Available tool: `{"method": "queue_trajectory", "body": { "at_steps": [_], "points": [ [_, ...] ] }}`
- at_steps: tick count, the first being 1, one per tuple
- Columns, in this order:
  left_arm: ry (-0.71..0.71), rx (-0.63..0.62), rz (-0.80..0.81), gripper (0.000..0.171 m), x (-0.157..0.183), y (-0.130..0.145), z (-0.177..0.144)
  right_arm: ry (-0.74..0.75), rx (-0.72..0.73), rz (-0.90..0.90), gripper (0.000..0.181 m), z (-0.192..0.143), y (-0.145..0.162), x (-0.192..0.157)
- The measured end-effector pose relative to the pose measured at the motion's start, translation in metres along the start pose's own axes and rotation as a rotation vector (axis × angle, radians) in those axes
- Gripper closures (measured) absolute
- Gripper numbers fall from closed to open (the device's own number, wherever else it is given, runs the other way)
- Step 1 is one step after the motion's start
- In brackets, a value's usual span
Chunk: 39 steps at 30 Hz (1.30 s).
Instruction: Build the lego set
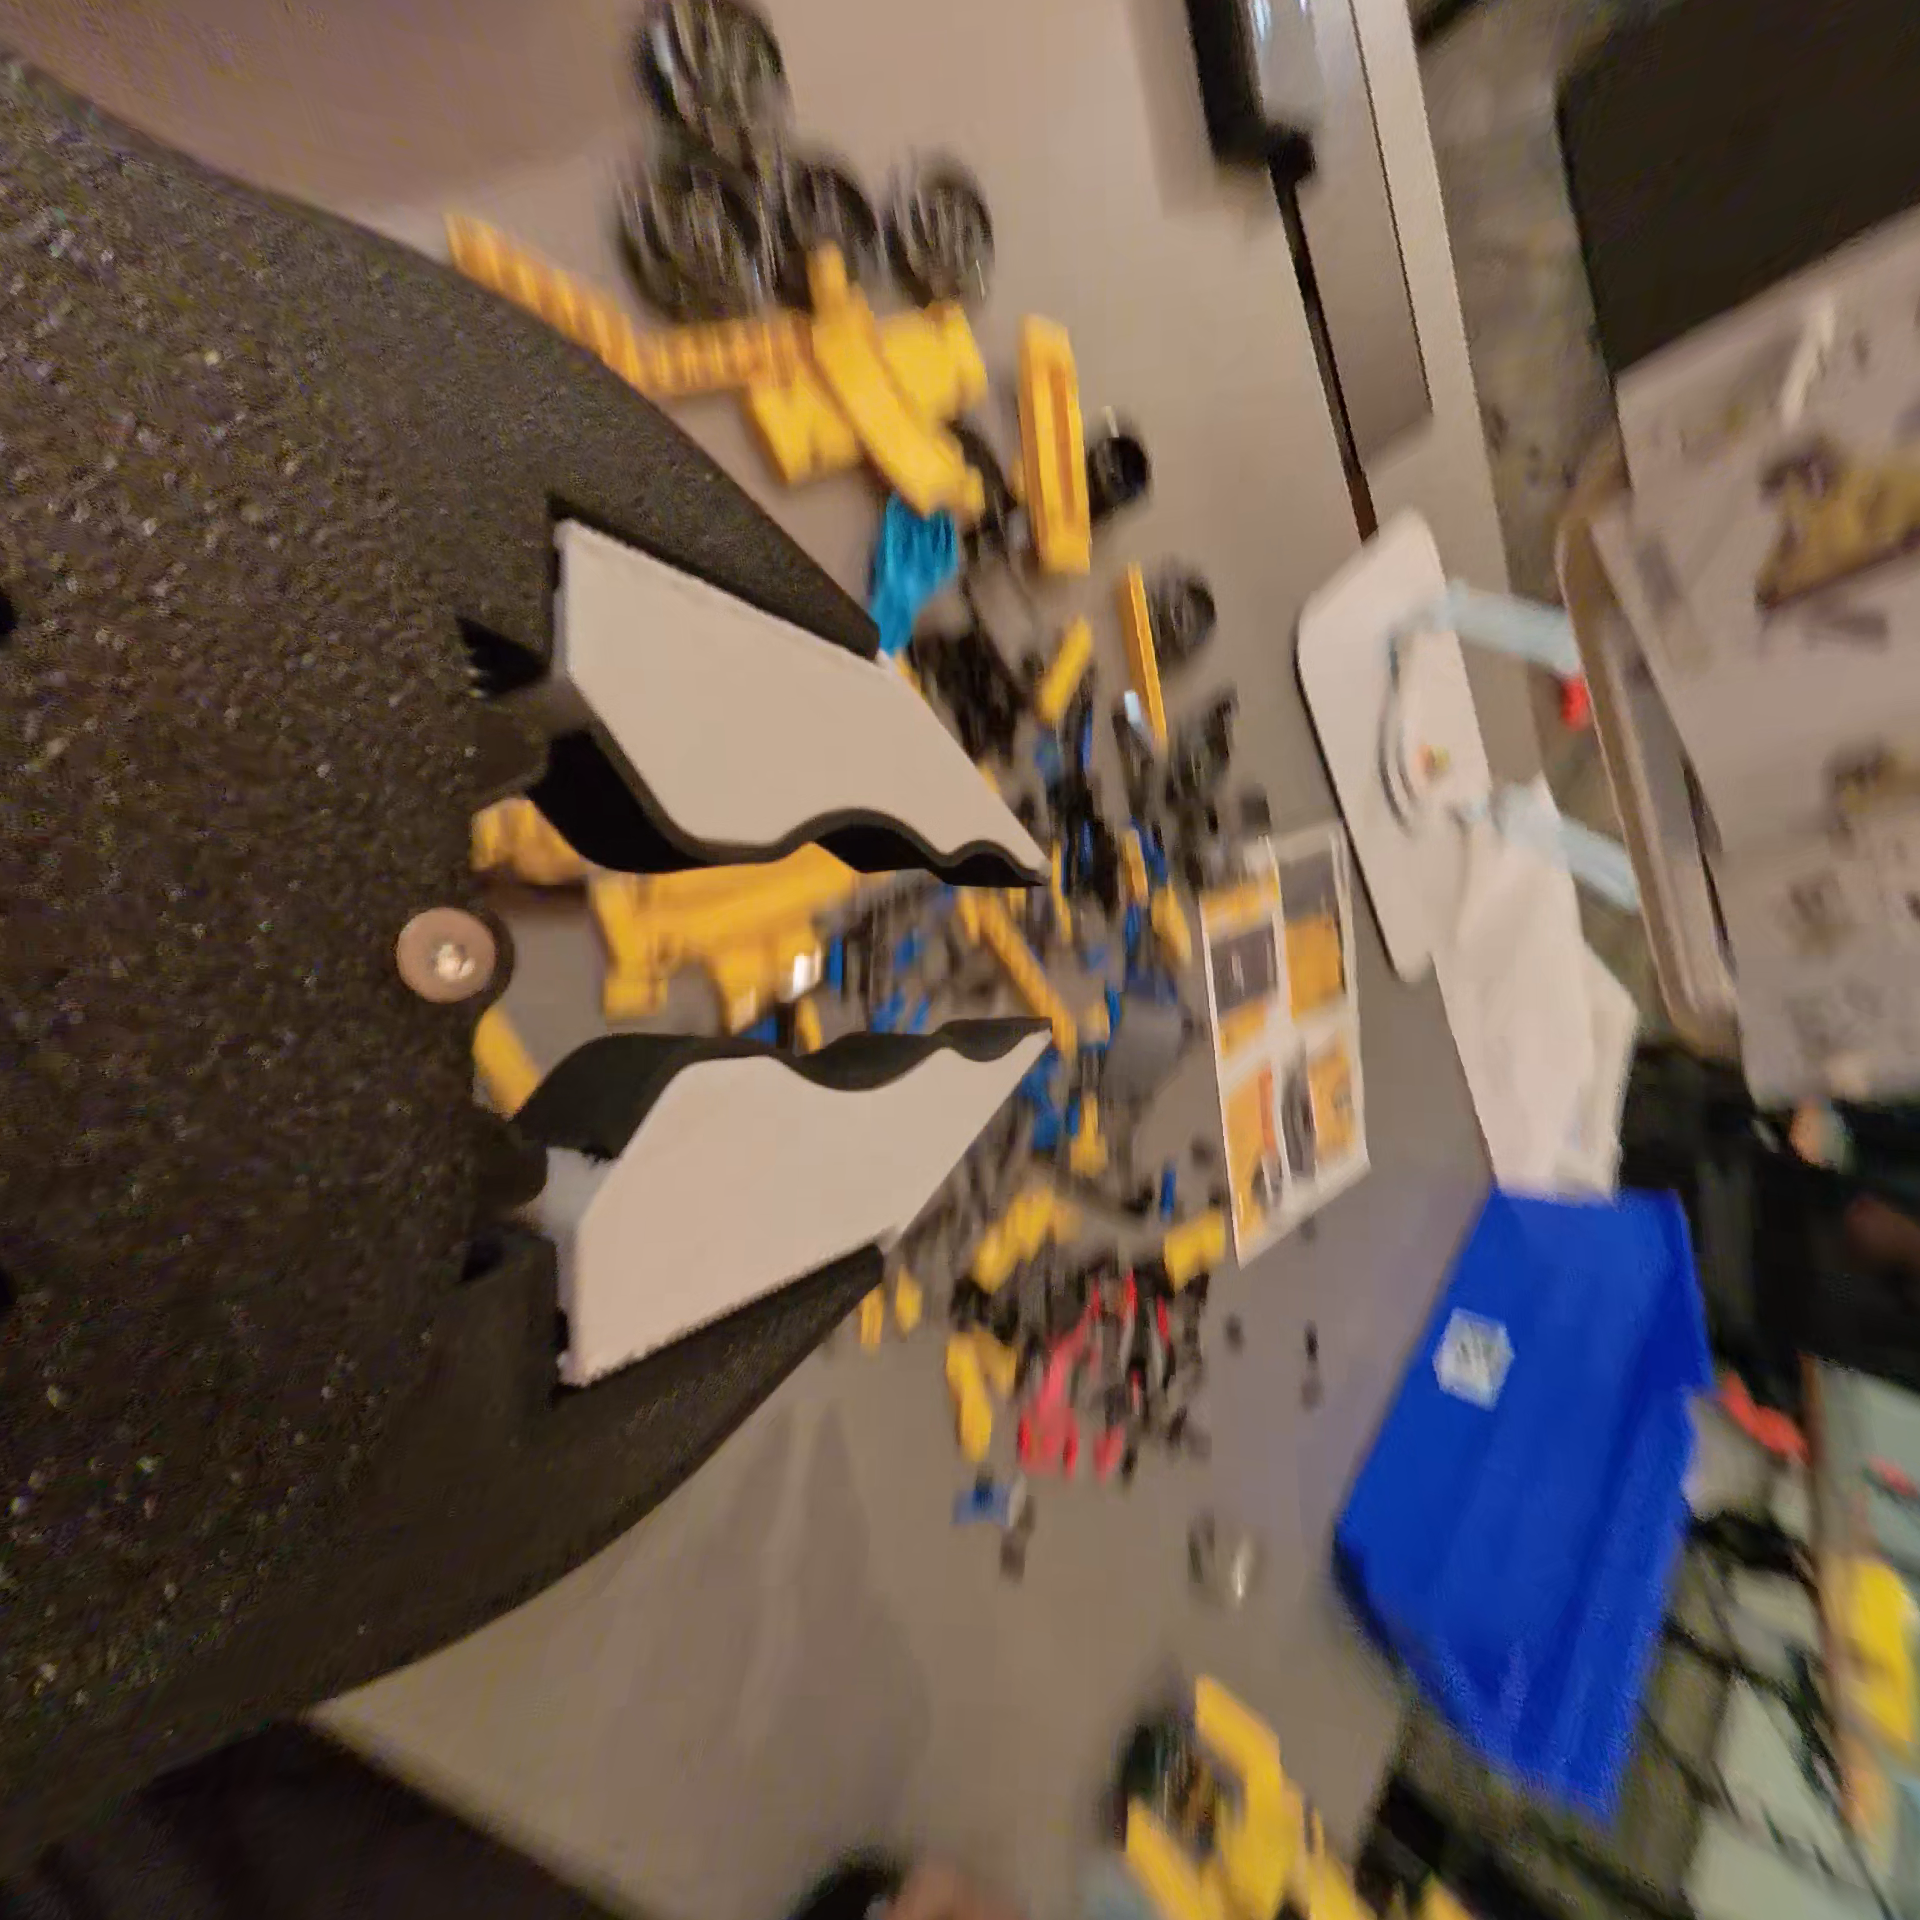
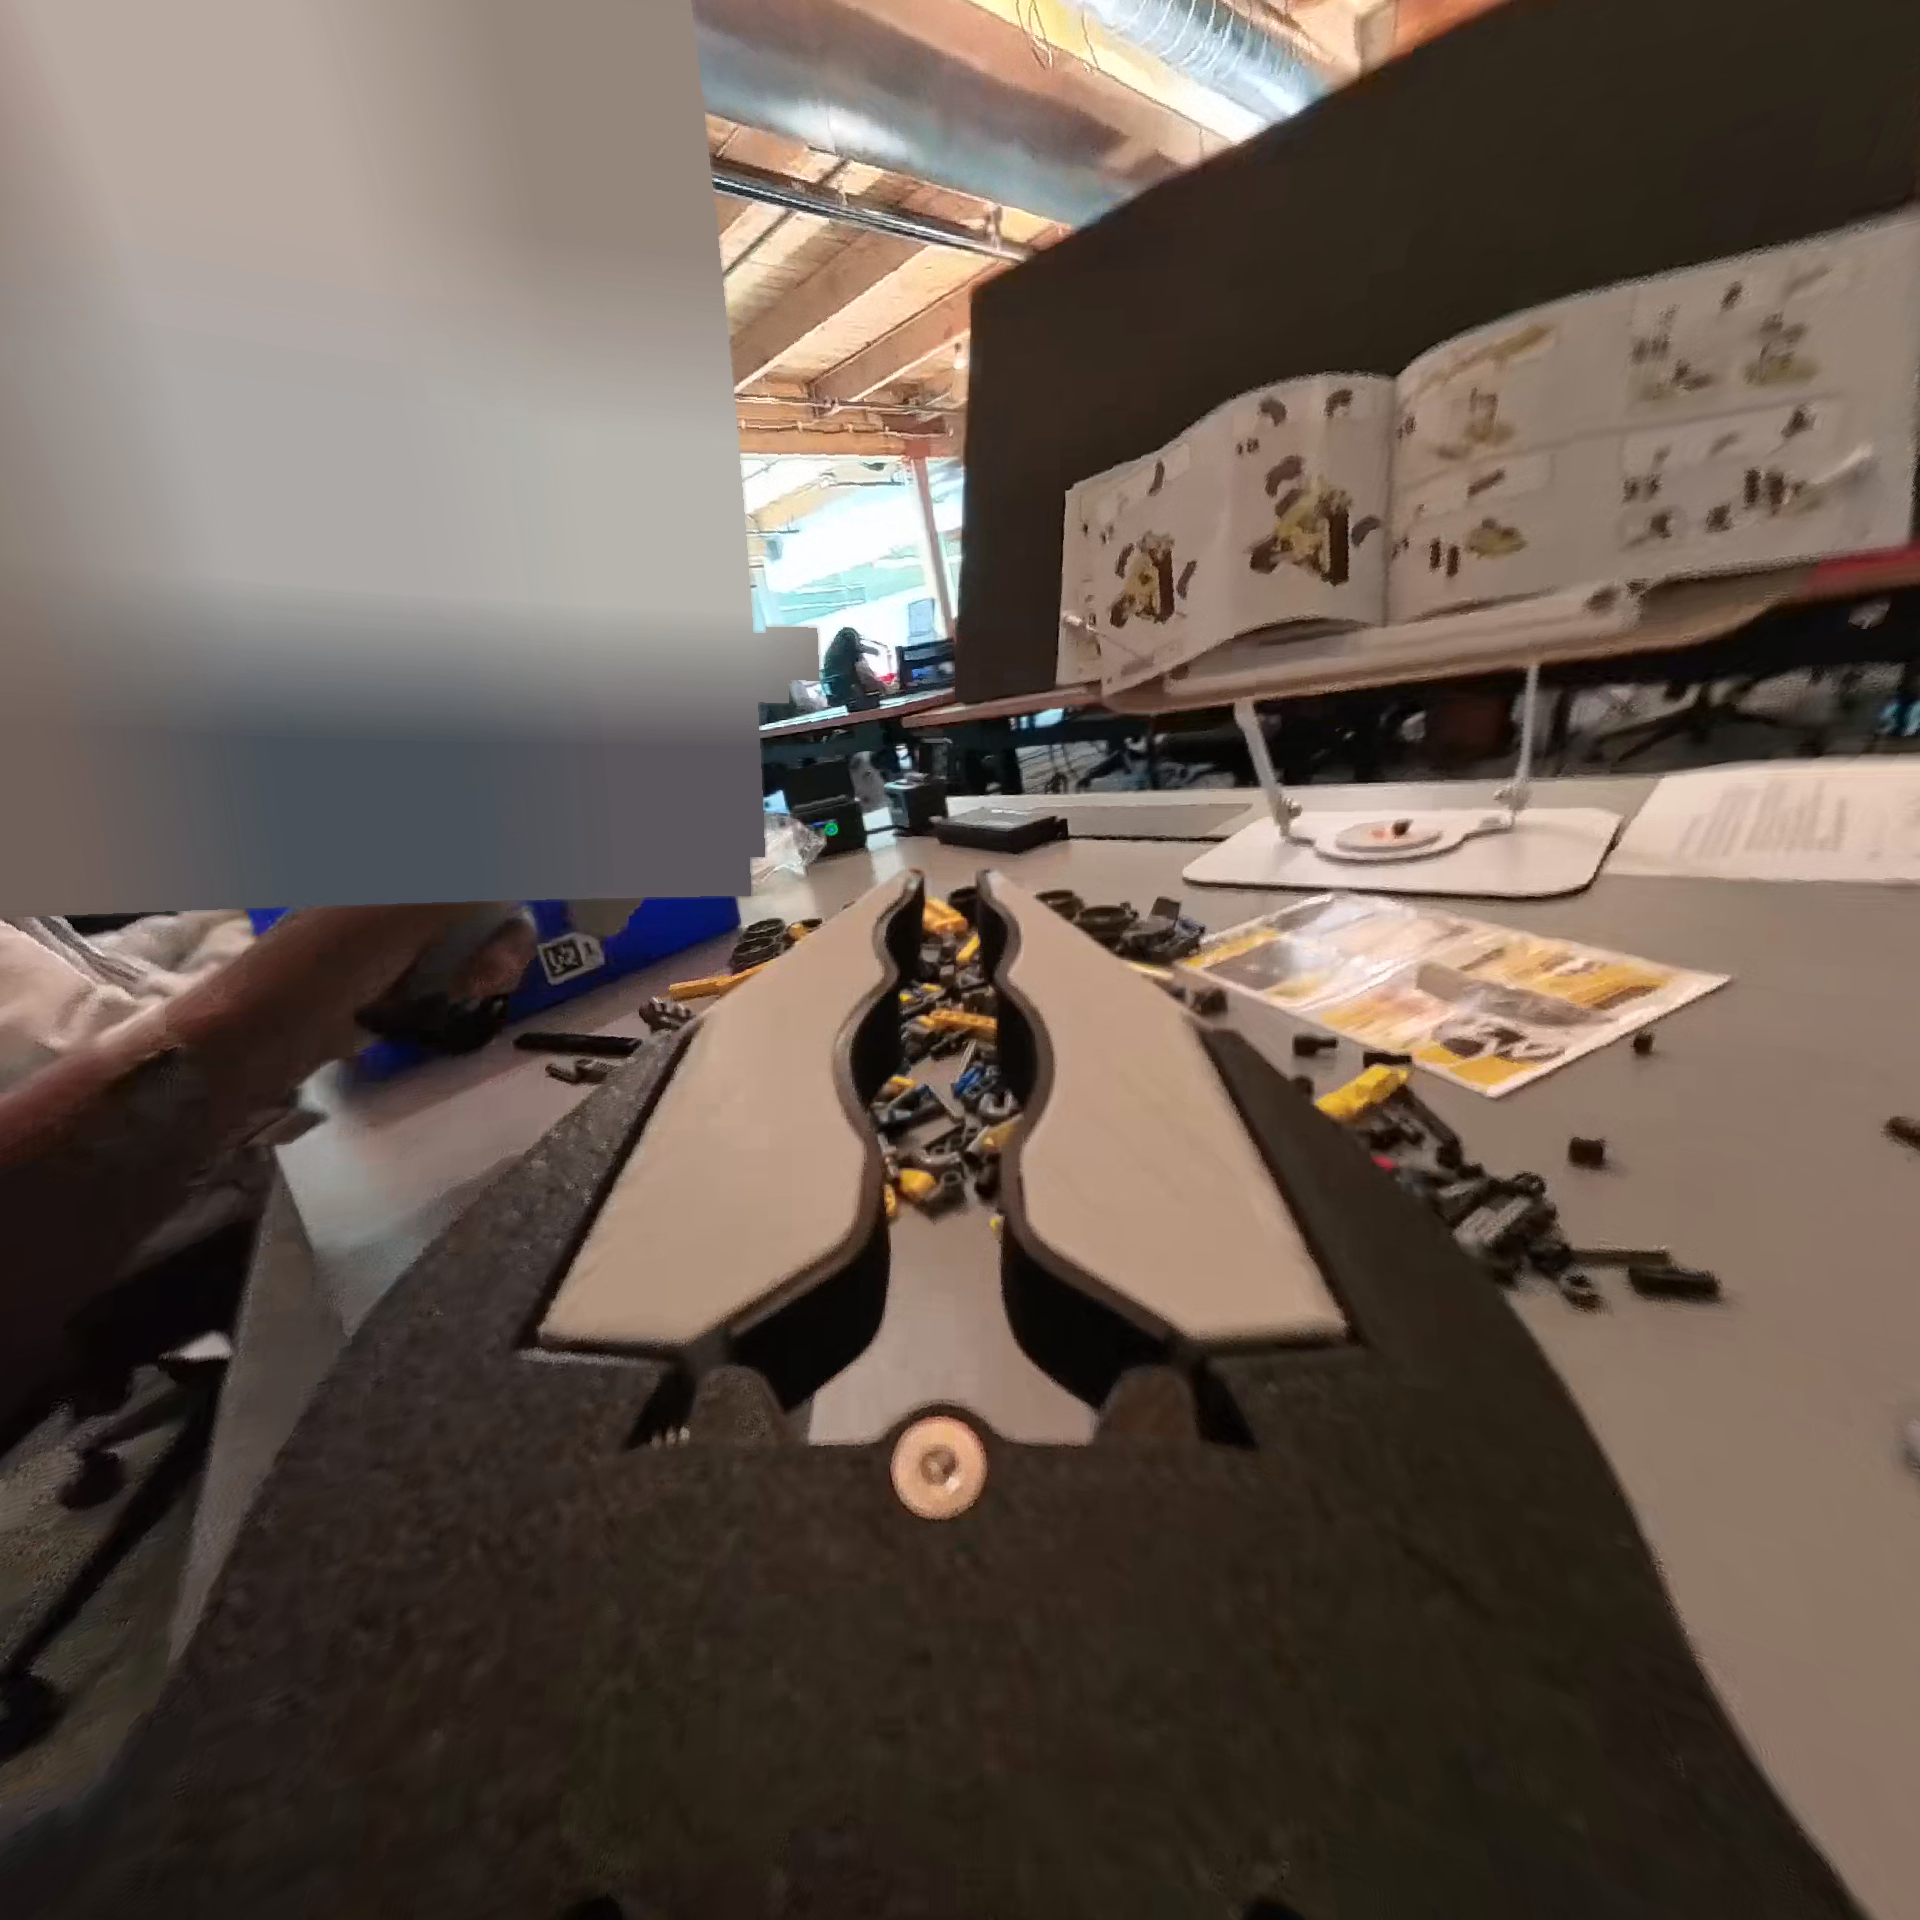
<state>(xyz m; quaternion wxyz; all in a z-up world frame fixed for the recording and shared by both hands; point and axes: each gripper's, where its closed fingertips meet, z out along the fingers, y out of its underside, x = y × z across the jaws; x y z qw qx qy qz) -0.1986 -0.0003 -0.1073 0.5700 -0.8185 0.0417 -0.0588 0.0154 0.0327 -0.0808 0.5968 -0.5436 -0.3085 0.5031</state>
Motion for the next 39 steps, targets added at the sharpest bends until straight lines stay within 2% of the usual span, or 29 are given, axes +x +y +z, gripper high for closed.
{"method": "queue_trajectory", "body": {
  "at_steps": [4, 7, 9, 13, 15, 16, 17, 20, 23, 24, 26, 29, 31, 32, 33, 34, 37, 39],
  "points": [
    [-0.165, -0.253, -0.002, 0.146, -0.08, 0.016, 0.027, -0.087, 0.05, 0.134, 0.173, -0.002, -0.004, 0.003],
    [-0.227, -0.462, -0.044, 0.145, -0.113, 0.043, 0.05, -0.056, 0.127, 0.118, 0.173, -0.01, -0.014, 0.006],
    [-0.22, -0.544, -0.08, 0.144, -0.12, 0.057, 0.065, -0.053, 0.143, 0.099, 0.173, -0.012, -0.015, 0.005],
    [-0.203, -0.577, -0.132, 0.144, -0.12, 0.073, 0.091, -0.056, 0.115, 0.068, 0.172, -0.009, -0.012, 0.001],
    [-0.21, -0.536, -0.152, 0.147, -0.122, 0.071, 0.097, -0.054, 0.114, 0.057, 0.173, -0.008, -0.011, 0.0],
    [-0.221, -0.542, -0.148, 0.162, -0.124, 0.071, 0.097, -0.051, 0.119, 0.054, 0.173, -0.009, -0.012, 0.0],
    [-0.231, -0.524, -0.131, 0.168, -0.126, 0.068, 0.097, -0.048, 0.126, 0.055, 0.173, -0.01, -0.013, 0.0],
    [-0.236, -0.408, -0.093, 0.169, -0.121, 0.046, 0.092, -0.049, 0.139, 0.071, 0.173, -0.011, -0.014, 0.002],
    [-0.123, -0.202, -0.02, 0.17, -0.087, 0.008, 0.082, -0.053, 0.14, 0.063, 0.173, -0.011, -0.014, 0.001],
    [-0.075, -0.1, 0.053, 0.17, -0.066, -0.009, 0.075, -0.054, 0.138, 0.052, 0.173, -0.011, -0.014, -0.001],
    [-0.07, 0.067, 0.266, 0.17, -0.026, -0.034, 0.054, -0.058, 0.133, 0.026, 0.173, -0.01, -0.013, -0.004],
    [0.008, 0.184, 0.548, 0.17, 0.053, -0.038, 0.026, -0.061, 0.106, 0.012, 0.172, -0.008, -0.01, -0.009],
    [-0.057, 0.283, 0.702, 0.171, 0.09, -0.043, 0.002, -0.131, -0.045, 0.171, 0.162, -0.006, 0.006, -0.028],
    [-0.096, 0.336, 0.795, 0.171, 0.109, -0.045, -0.011, -0.229, -0.115, 0.268, 0.147, -0.008, 0.008, -0.049],
    [-0.14, 0.377, 0.907, 0.171, 0.129, -0.044, -0.023, -0.315, -0.136, 0.333, 0.138, -0.011, 0.004, -0.069],
    [-0.183, 0.398, 1.028, 0.171, 0.147, -0.041, -0.032, -0.361, -0.12, 0.349, 0.138, -0.014, -0.004, -0.083],
    [-0.331, 0.413, 1.429, 0.171, 0.185, -0.028, -0.044, -0.29, -0.065, 0.167, 0.138, -0.023, -0.014, -0.089],
    [-0.387, 0.453, 1.596, 0.171, 0.205, -0.026, -0.051, -0.265, -0.06, 0.065, 0.138, -0.031, -0.016, -0.091]
  ]
}}
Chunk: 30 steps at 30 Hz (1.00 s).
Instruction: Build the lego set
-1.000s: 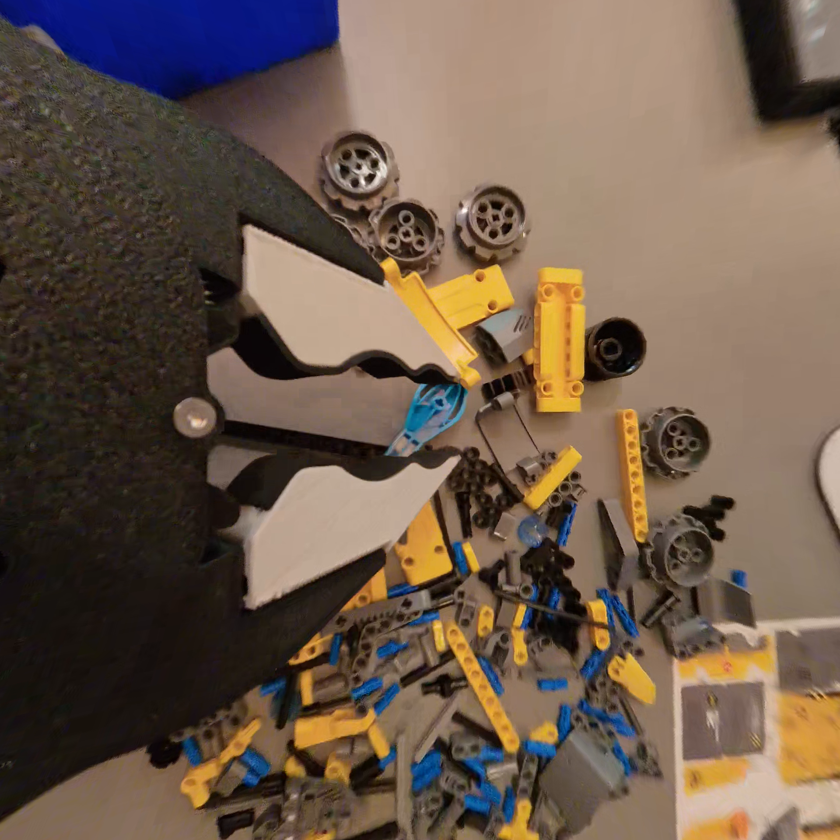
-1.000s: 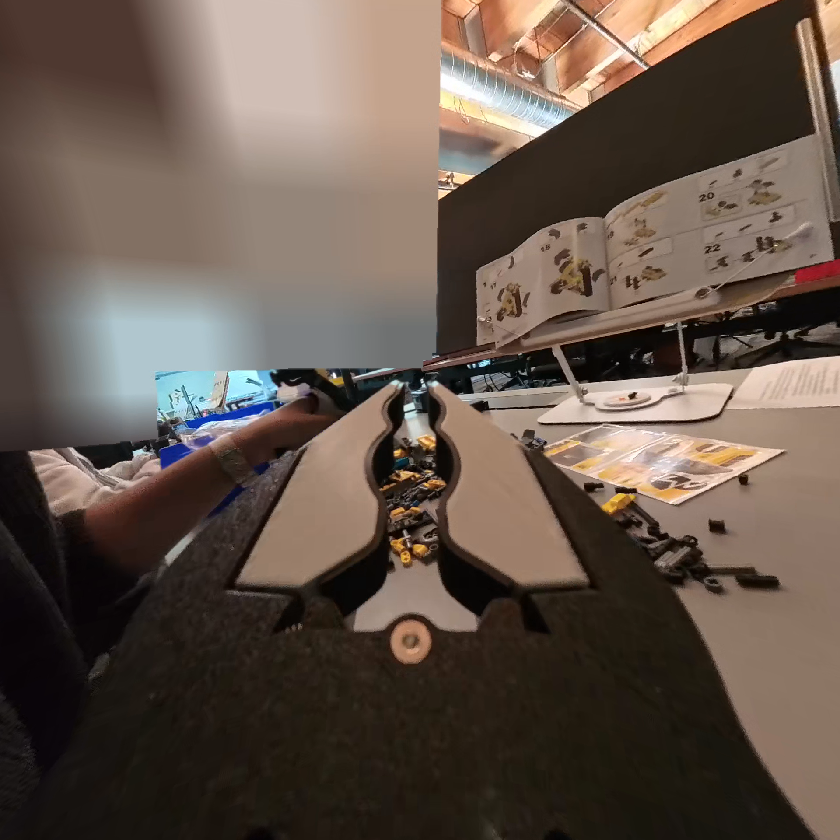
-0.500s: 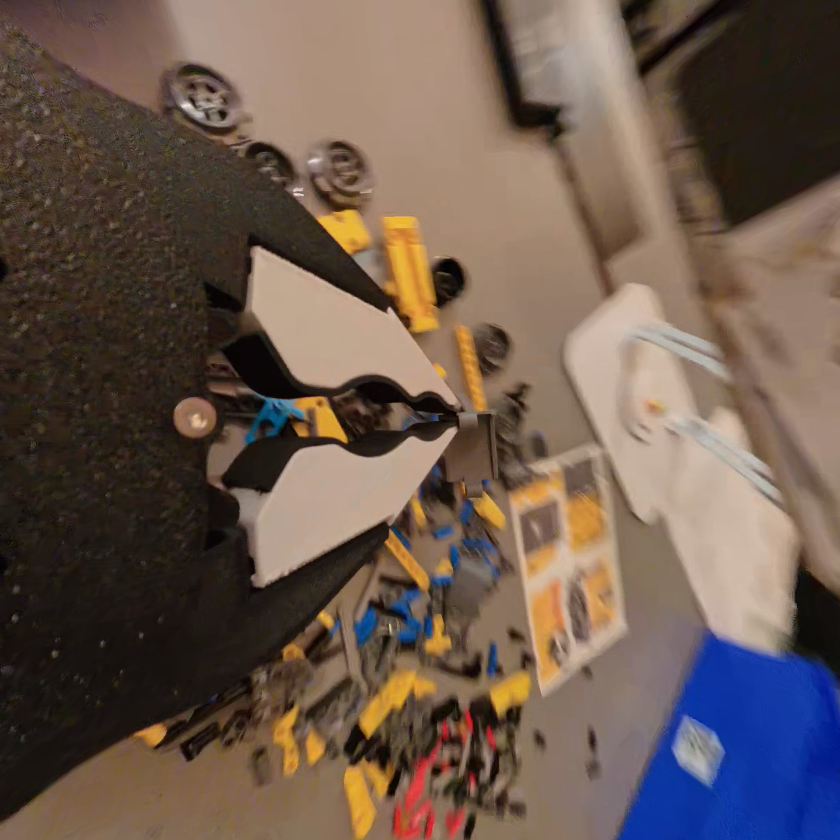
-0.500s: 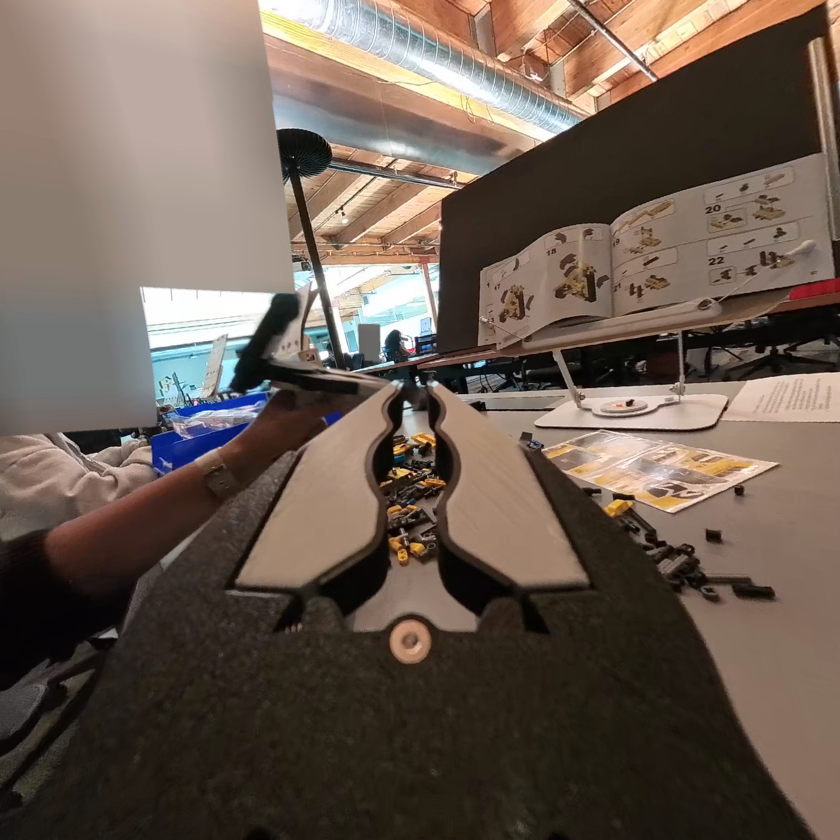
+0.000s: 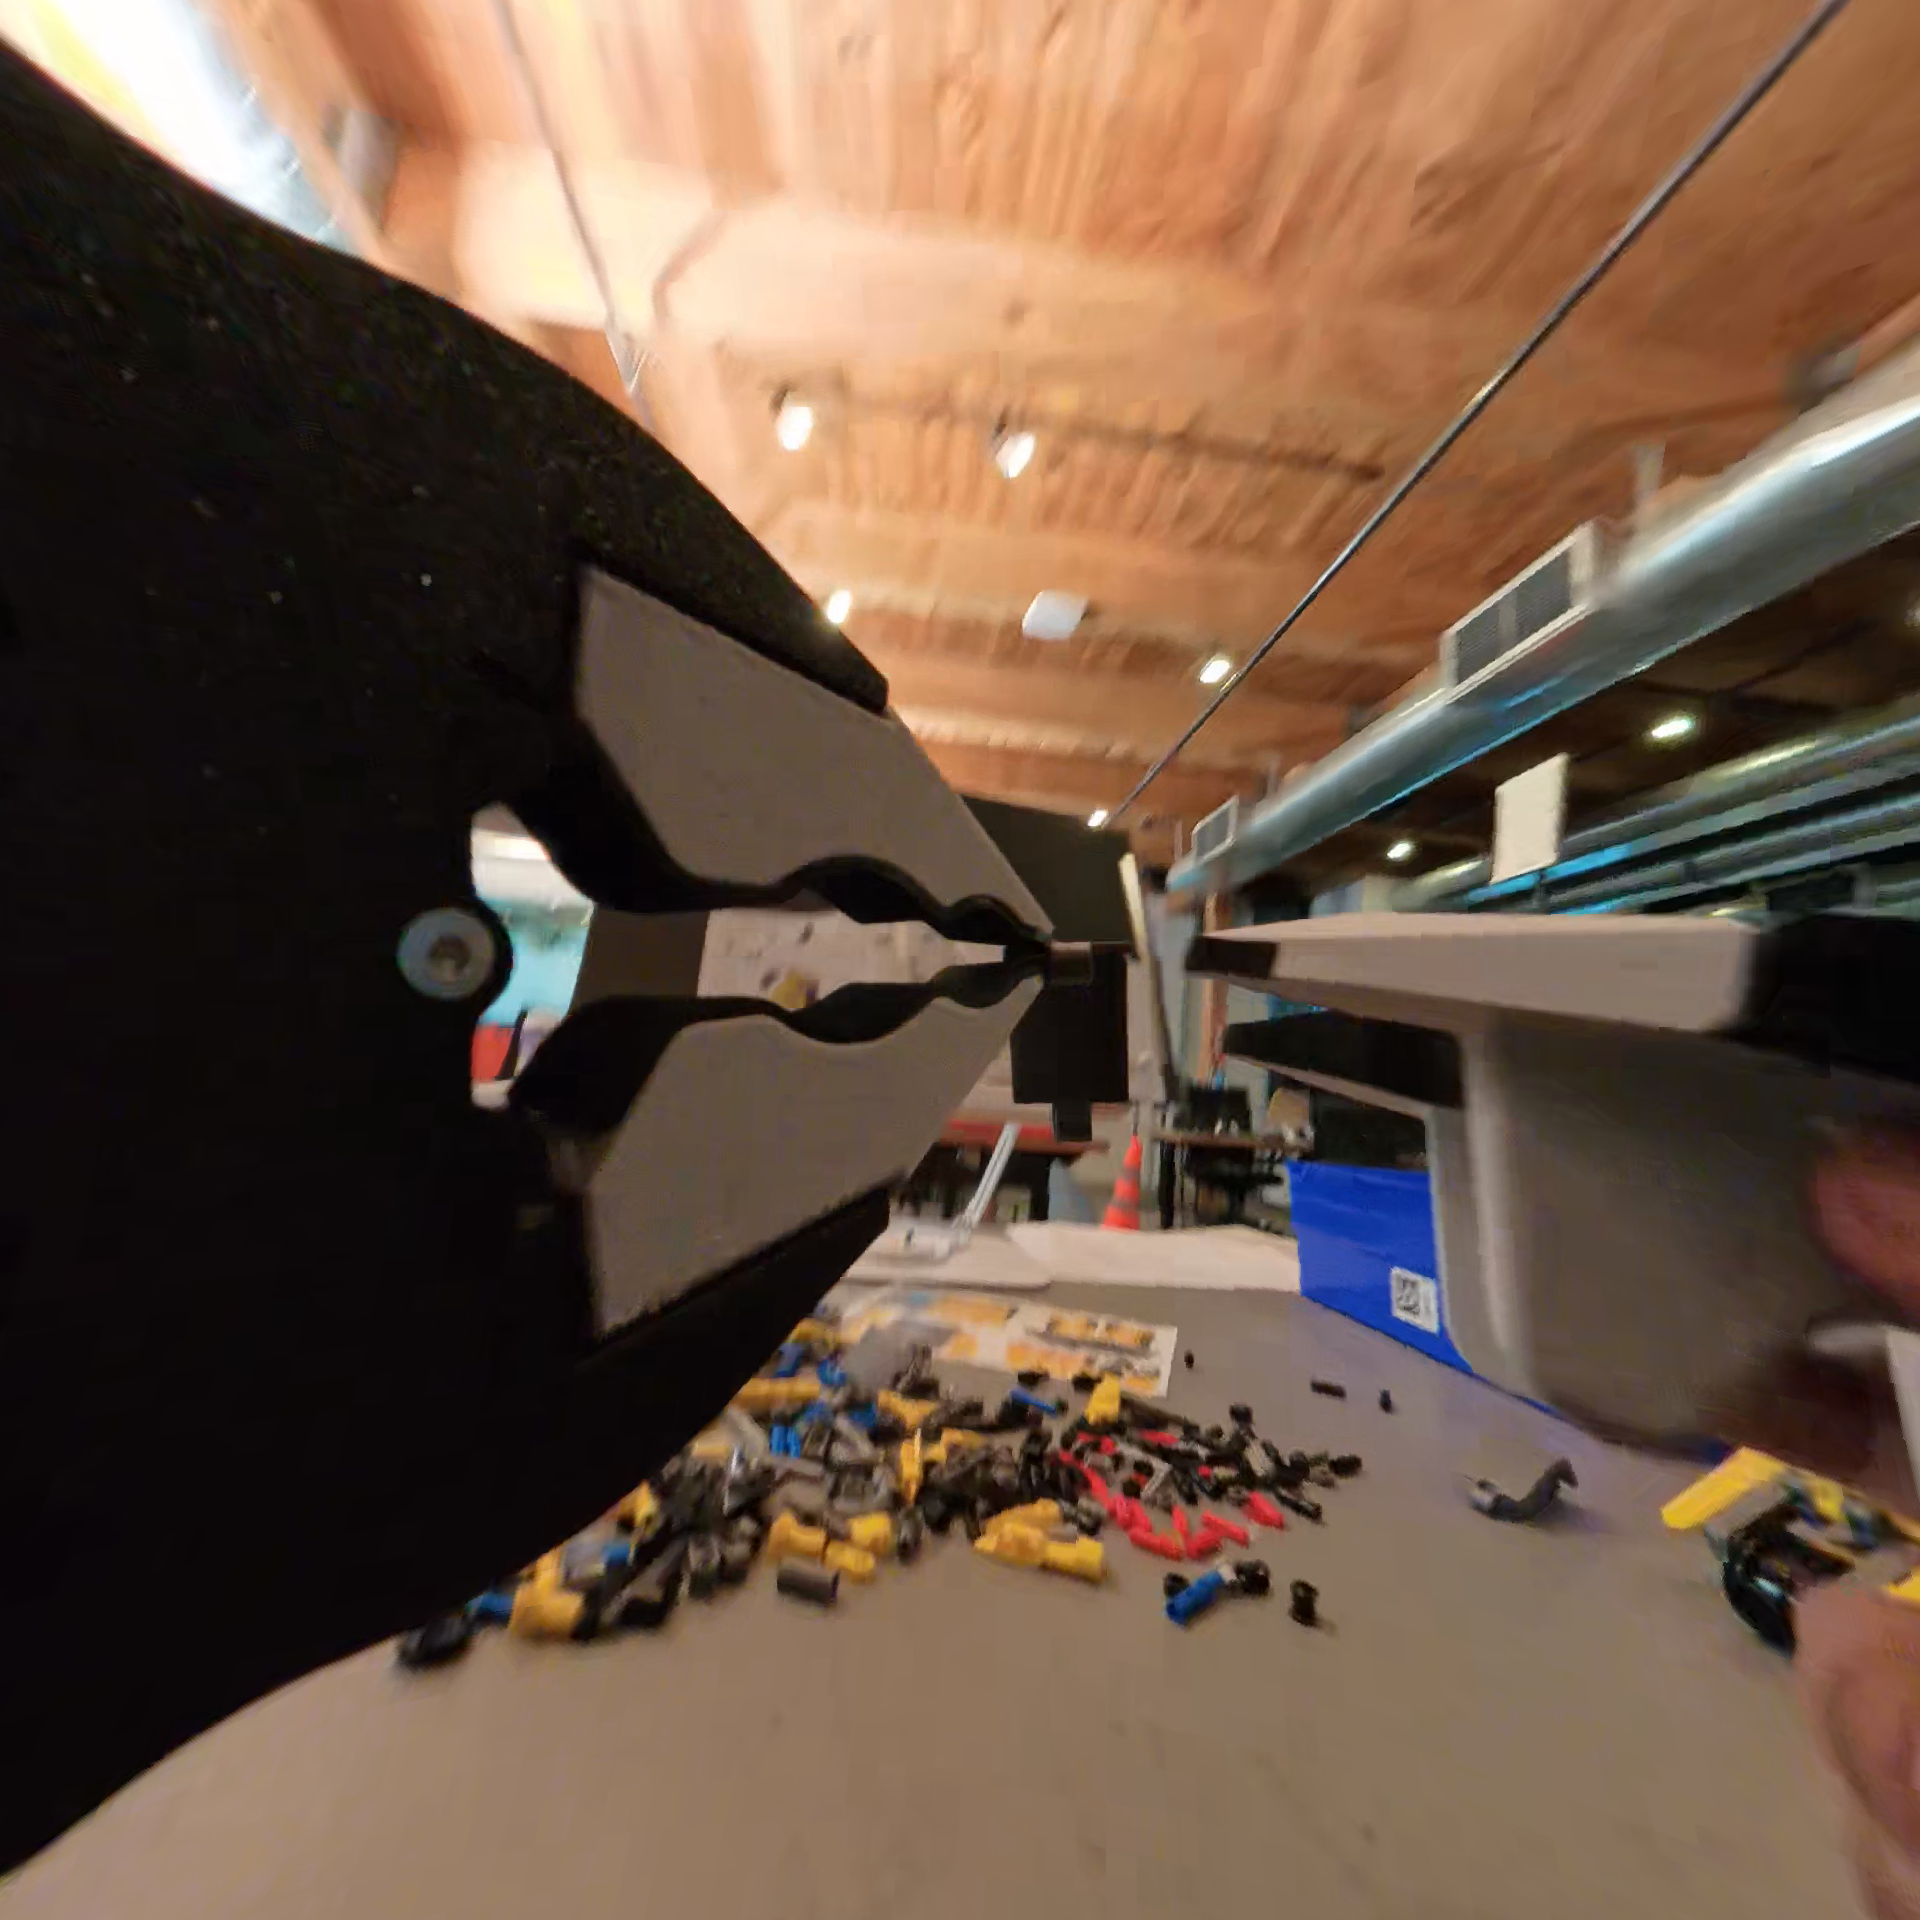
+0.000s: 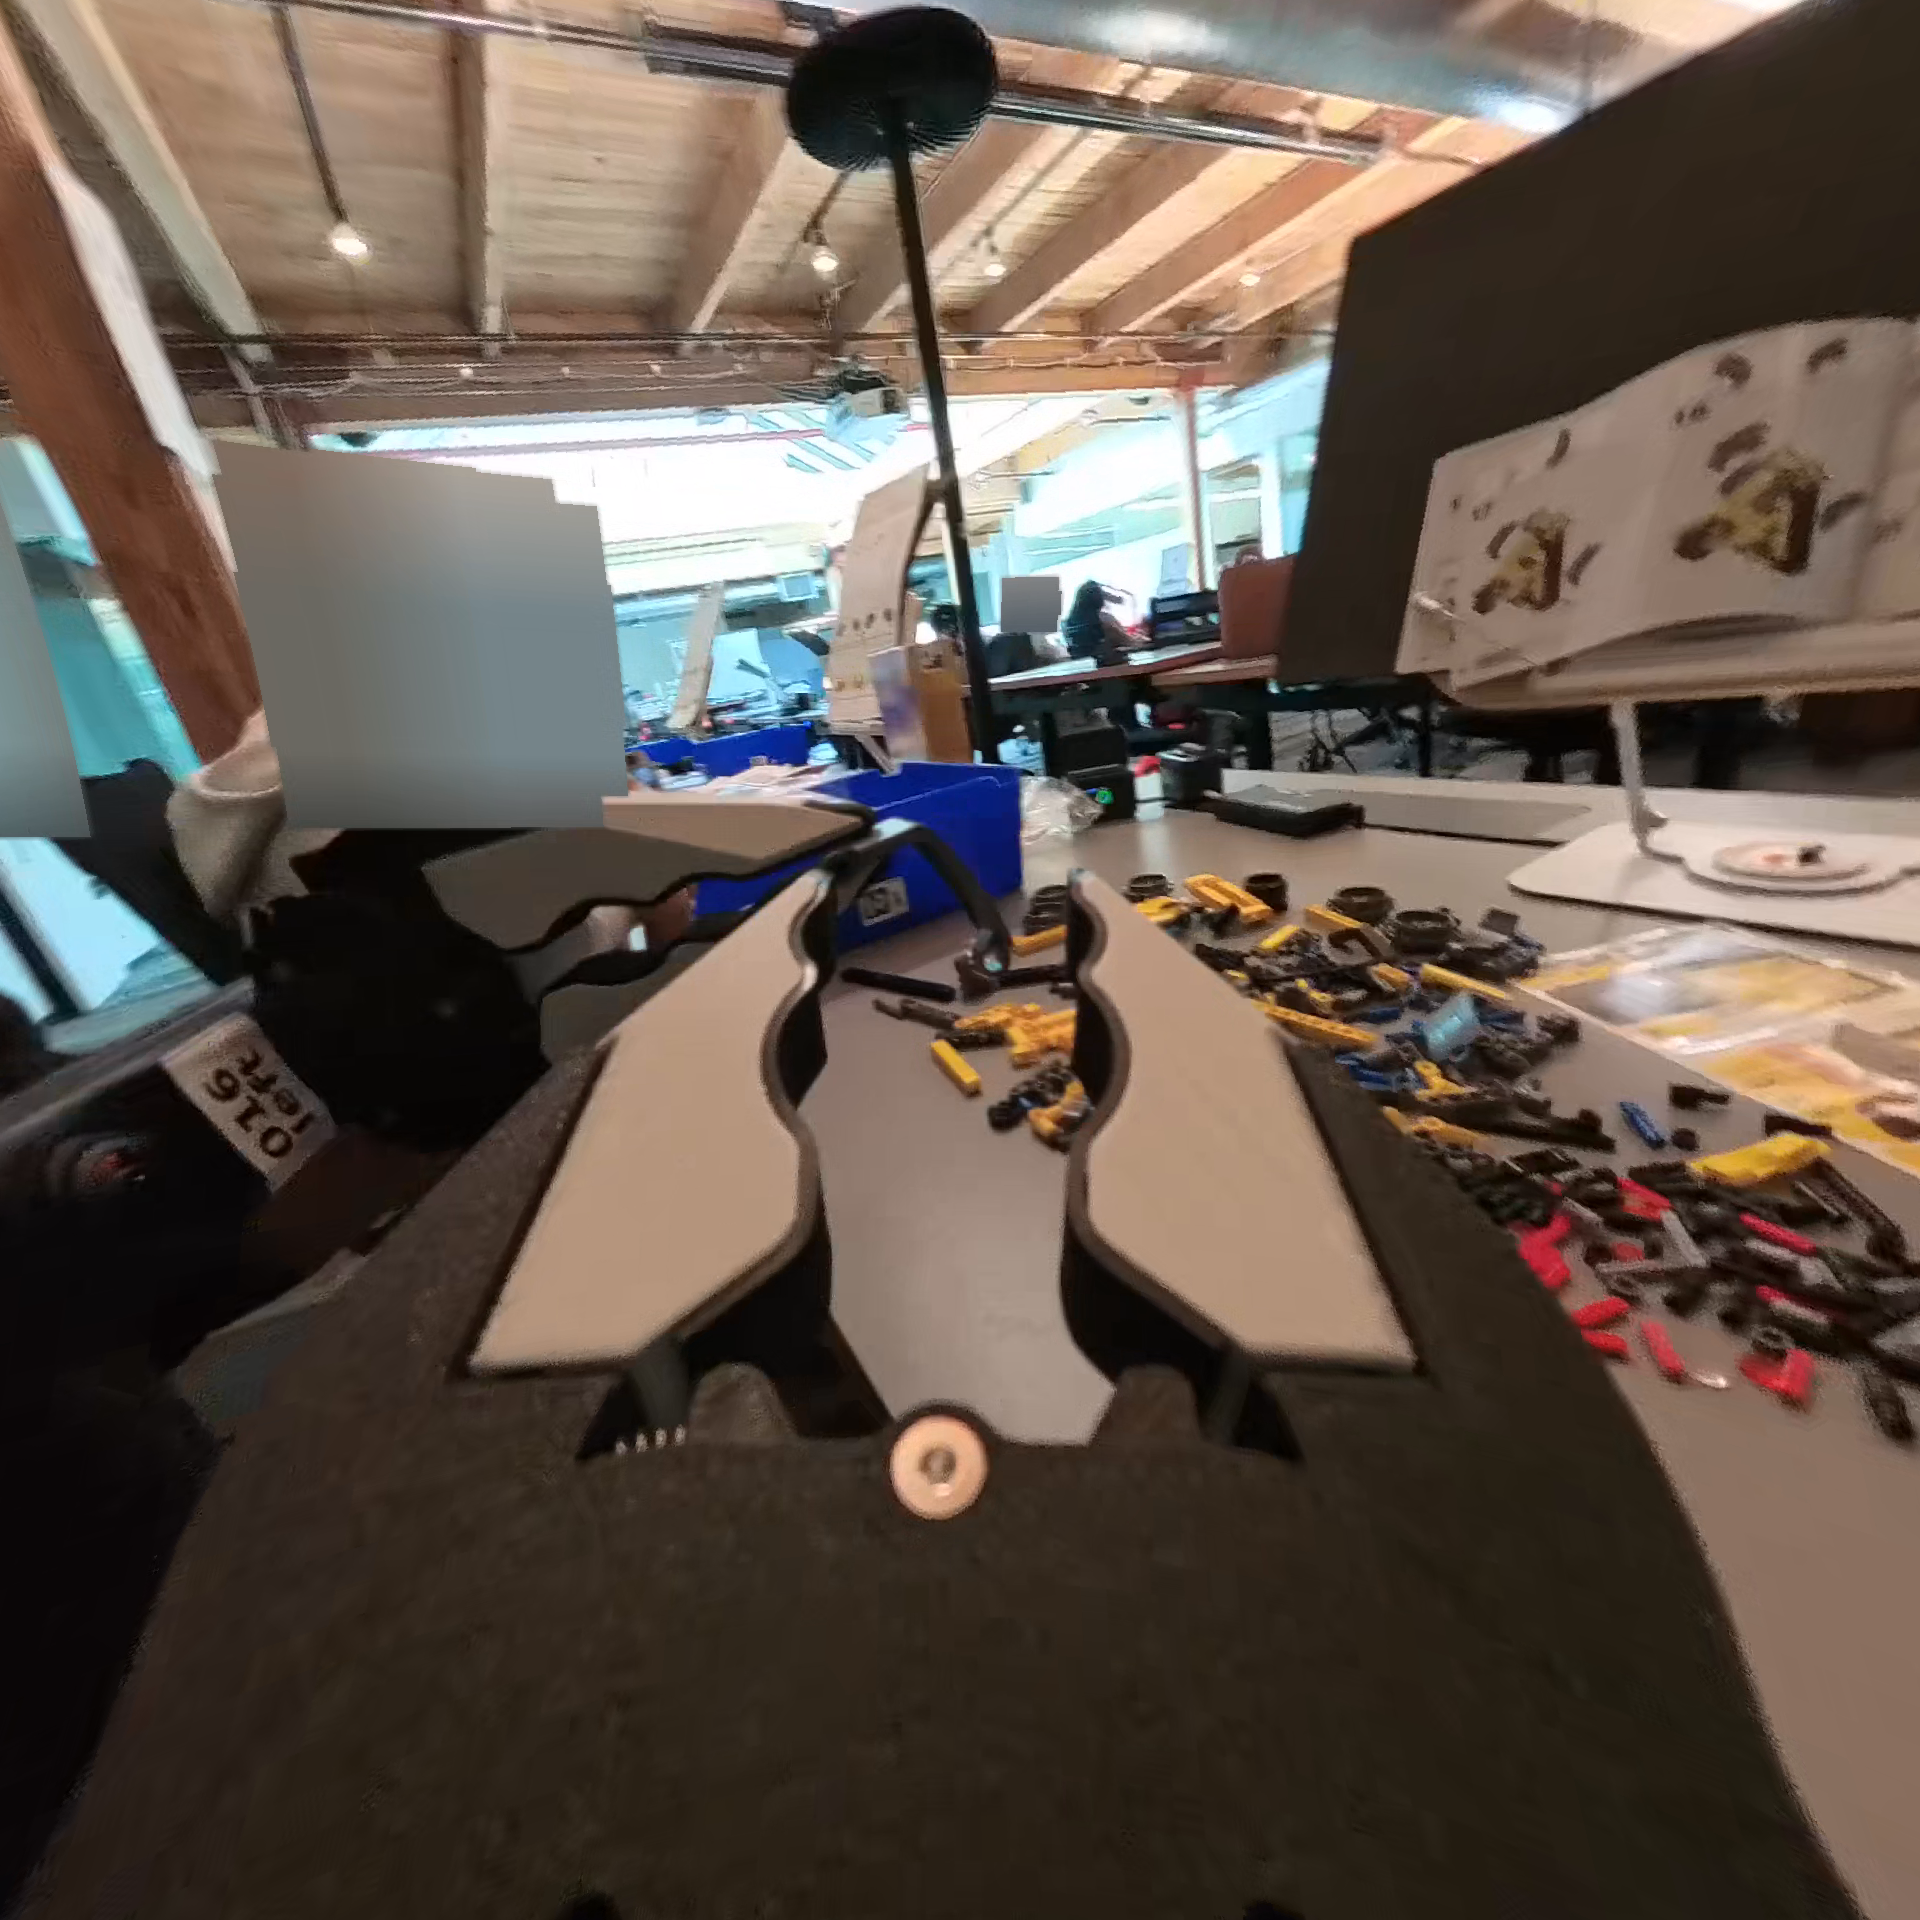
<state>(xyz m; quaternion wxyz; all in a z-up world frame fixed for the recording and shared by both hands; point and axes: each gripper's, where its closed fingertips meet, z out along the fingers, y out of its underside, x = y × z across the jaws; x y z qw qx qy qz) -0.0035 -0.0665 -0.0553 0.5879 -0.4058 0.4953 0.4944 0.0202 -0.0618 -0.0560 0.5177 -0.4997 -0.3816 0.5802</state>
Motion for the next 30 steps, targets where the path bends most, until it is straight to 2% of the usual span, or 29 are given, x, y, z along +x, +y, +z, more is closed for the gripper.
{"method": "queue_trajectory", "body": {
  "at_steps": [2, 4, 7, 9, 10, 12, 15, 17, 20, 25, 30],
  "points": [
    [-0.055, 0.059, 0.076, 0.171, -0.007, -0.018, -0.007, -0.073, 0.019, 0.006, 0.138, -0.006, -0.007, -0.016],
    [-0.136, 0.1, 0.141, 0.171, -0.023, -0.035, -0.018, -0.191, 0.044, 0.094, 0.137, -0.014, -0.016, -0.033],
    [-0.237, 0.141, 0.197, 0.171, -0.043, -0.053, -0.032, -0.387, 0.062, 0.37, 0.119, -0.03, -0.028, -0.051],
    [-0.285, 0.163, 0.214, 0.17, -0.051, -0.063, -0.04, -0.462, 0.036, 0.508, 0.115, -0.036, -0.028, -0.055],
    [-0.304, 0.172, 0.221, 0.171, -0.053, -0.067, -0.043, -0.457, 0.008, 0.525, 0.115, -0.036, -0.021, -0.056],
    [-0.329, 0.19, 0.229, 0.171, -0.054, -0.074, -0.047, -0.434, -0.057, 0.521, 0.101, -0.035, -0.008, -0.063],
    [-0.344, 0.224, 0.236, 0.171, -0.051, -0.083, -0.049, -0.5, -0.035, 0.556, 0.101, -0.038, -0.014, -0.081],
    [-0.338, 0.245, 0.232, 0.171, -0.048, -0.087, -0.05, -0.505, -0.024, 0.562, 0.104, -0.041, -0.017, -0.086],
    [-0.319, 0.263, 0.217, 0.171, -0.041, -0.091, -0.049, -0.424, -0.047, 0.494, 0.13, -0.044, -0.012, -0.082],
    [-0.297, 0.282, 0.148, 0.17, -0.034, -0.096, -0.041, -0.308, -0.05, 0.419, 0.131, -0.05, -0.01, -0.071],
    [-0.207, 0.3, -0.047, 0.169, -0.026, -0.103, -0.033, -0.216, -0.023, 0.377, 0.131, -0.059, -0.011, -0.056]
  ]
}}
